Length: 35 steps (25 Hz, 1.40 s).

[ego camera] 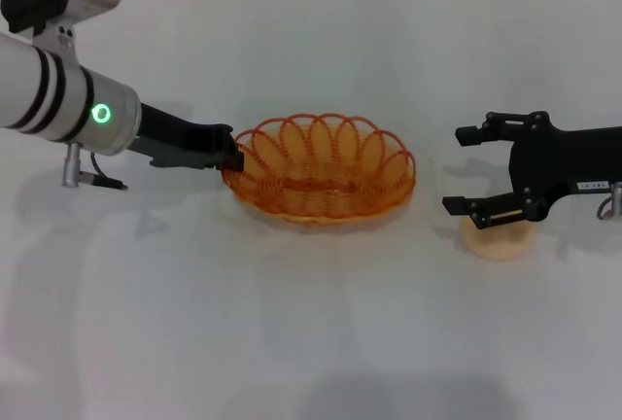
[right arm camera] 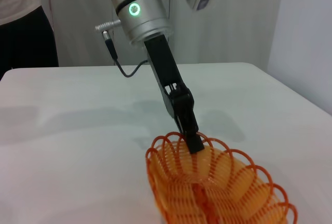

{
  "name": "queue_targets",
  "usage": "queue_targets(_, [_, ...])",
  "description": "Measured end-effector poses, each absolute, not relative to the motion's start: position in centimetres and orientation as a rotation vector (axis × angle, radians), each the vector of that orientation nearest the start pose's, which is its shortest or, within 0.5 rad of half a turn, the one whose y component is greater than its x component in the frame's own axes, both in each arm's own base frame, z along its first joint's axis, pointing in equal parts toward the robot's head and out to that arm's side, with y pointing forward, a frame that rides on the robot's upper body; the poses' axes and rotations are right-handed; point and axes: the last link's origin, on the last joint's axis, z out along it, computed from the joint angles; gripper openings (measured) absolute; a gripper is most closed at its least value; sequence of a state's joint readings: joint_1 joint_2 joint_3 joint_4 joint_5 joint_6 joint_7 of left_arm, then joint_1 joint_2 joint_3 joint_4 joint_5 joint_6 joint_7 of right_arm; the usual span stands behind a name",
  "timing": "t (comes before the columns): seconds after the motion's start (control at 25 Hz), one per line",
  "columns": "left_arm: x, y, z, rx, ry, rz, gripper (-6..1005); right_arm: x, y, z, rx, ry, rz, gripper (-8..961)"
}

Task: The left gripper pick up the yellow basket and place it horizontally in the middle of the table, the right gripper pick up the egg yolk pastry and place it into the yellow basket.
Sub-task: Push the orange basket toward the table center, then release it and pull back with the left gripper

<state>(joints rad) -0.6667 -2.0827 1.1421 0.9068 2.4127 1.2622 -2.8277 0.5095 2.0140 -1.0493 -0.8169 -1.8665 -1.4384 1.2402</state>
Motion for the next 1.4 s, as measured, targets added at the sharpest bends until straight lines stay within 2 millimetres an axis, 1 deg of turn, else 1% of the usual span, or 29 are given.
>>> queue_targets(0.32, [-22.4,38.1,-3.6,-2.191,-1.767,-0.006,82,24.2,34.7,0.6,-2.824,0.088,0.421,837])
queue_targets(0.6, [-21.8,38.1,-3.2,-2.210,-1.777,-0.071,90,24.4,34.6,0.8,-2.815,0.081,0.419,833])
queue_targets(0.92, [-22.0,37.9,-3.3,-2.205,-1.786,-0.071,242,24.5,34.6,0.9,-2.810,0.073,0.416,829])
queue_targets(1.04, [-21.8,37.9,-2.8,-2.214,-1.756,-0.084,299,24.6,34.6,1.0,-2.808,0.076,0.414,827])
queue_targets(1.12, [-21.7,37.9,-2.0,-2.224,-1.709,-0.103,392,24.7,34.5,1.0,-2.807,0.080,0.414,826])
queue_targets(1.24, [-21.3,37.7,-0.6,-2.266,-1.584,-0.140,532,24.9,34.3,1.1,-2.811,0.092,0.415,824])
queue_targets(1.4, [-21.6,37.2,0.5,-2.351,-1.397,-0.176,667,25.4,33.9,1.8,-2.799,0.113,0.417,822])
